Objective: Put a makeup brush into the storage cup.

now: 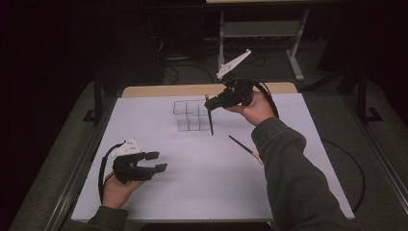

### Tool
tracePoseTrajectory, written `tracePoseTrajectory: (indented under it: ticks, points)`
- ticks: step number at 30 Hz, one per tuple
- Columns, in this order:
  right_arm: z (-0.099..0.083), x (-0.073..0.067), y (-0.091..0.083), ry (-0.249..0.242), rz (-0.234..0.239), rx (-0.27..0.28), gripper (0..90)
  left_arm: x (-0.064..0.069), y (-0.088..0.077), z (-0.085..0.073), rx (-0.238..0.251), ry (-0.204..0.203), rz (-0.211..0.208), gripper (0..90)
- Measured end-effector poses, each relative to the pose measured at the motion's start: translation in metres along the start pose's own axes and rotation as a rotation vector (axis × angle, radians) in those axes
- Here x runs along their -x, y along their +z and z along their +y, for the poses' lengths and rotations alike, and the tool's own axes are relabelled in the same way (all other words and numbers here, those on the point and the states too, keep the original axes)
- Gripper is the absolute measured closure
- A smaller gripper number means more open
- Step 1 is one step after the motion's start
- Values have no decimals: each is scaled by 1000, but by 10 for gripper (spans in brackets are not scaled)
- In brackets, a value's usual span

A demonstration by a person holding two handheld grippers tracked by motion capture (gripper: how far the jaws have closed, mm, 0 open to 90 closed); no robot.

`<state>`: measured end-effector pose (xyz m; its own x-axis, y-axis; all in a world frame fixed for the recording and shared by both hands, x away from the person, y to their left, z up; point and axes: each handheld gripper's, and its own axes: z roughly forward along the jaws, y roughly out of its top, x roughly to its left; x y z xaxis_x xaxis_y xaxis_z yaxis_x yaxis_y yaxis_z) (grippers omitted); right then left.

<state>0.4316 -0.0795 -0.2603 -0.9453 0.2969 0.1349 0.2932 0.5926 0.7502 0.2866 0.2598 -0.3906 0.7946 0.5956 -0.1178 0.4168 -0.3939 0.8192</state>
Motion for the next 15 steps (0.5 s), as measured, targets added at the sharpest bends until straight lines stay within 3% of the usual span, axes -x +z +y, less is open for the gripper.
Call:
tracePoseTrajectory:
  ticks: [13,15]
  points:
    - [24,12,6,-11,-12,-1,831,-3,-1,-1,3,21,4,405]
    - [27,14,7,-8,-9,-1,832,-2,-1,-1,8,0,3,404]
